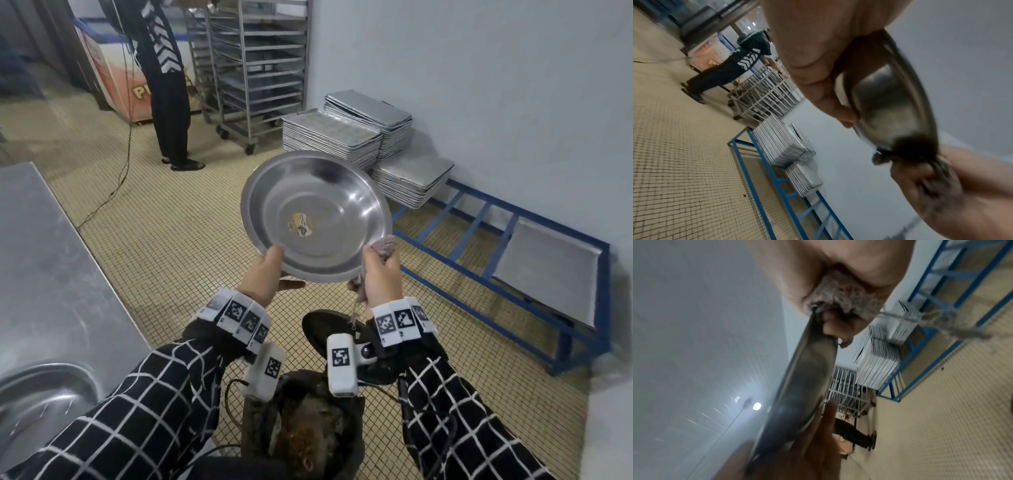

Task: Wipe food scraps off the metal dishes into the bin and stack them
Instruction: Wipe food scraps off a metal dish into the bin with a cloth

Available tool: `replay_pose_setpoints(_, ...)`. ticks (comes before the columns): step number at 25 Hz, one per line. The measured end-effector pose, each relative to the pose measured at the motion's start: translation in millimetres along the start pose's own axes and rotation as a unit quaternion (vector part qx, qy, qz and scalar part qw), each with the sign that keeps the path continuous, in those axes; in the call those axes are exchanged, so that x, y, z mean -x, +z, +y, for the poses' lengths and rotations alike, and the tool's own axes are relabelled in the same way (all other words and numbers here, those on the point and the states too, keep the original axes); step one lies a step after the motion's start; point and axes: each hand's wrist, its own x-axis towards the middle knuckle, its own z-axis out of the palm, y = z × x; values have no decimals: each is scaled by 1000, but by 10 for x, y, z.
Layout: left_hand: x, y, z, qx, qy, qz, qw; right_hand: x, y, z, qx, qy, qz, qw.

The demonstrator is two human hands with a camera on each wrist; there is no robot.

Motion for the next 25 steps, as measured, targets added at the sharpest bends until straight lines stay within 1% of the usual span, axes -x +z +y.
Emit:
replay_pose_setpoints(2, 5, 94, -37, -61, 22, -55, 996, 11, 142, 17, -29, 8, 4, 1000)
replay_pose_setpoints(3, 7, 109, -53, -97, 33, -70, 992, 7, 193, 29, -31, 10, 12, 999)
replay_pose_setpoints(5, -41, 82, -127, -142, 41, -84, 986, 1, 248, 37, -13, 8, 29, 999)
replay_pose_setpoints(6, -52, 56, -152, -143, 43, -86, 985, -11, 241, 30, -6, 4, 34, 999)
replay_pose_setpoints(7, -52, 19, -156, -119, 42, -78, 989, -19, 219, 4, -3, 3, 33, 999)
replay_pose_setpoints(9, -71, -103, -129, -14, 29, -48, 998, -66, 107, -60, 13, 13, 22, 1000)
replay_pose_setpoints(10, -83, -192, -100, 29, 34, -37, 998, -115, 20, -75, 35, 19, 10, 999)
replay_pose_setpoints(11, -77, -279, -69, 57, 44, -38, 997, -149, -66, -90, 61, 23, -9, 998)
replay_pose_setpoints(13, -38, -434, -8, 112, 67, -68, 989, -207, -213, -83, 104, 18, -50, 993)
replay_pose_setpoints(14, -20, -480, 12, 141, 71, -87, 984, -217, -259, -70, 117, 12, -62, 991)
replay_pose_setpoints(15, -7, -486, 34, 157, 59, -90, 982, -220, -289, -53, 126, 10, -67, 990)
replay_pose_setpoints(16, 0, -477, 44, 156, 37, -79, 984, -212, -304, -31, 127, 10, -68, 989)
replay_pose_setpoints(18, 10, -430, 52, 114, -9, -8, 993, -176, -289, 4, 102, 11, -44, 994)
replay_pose_setpoints(20, 14, -374, 36, 104, -12, 49, 993, -100, -242, -7, 70, 8, -4, 998)
replay_pose_setpoints(21, 32, -325, 49, 107, -6, 57, 993, -54, -201, -18, 60, 2, 6, 998)
replay_pose_setpoints(23, 31, -221, 37, 117, -3, 40, 992, 37, -81, -18, 37, -12, 13, 999)
replay_pose_setpoints(25, 20, -100, 8, 102, -11, -9, 995, 115, 66, -20, -2, -19, 10, 1000)
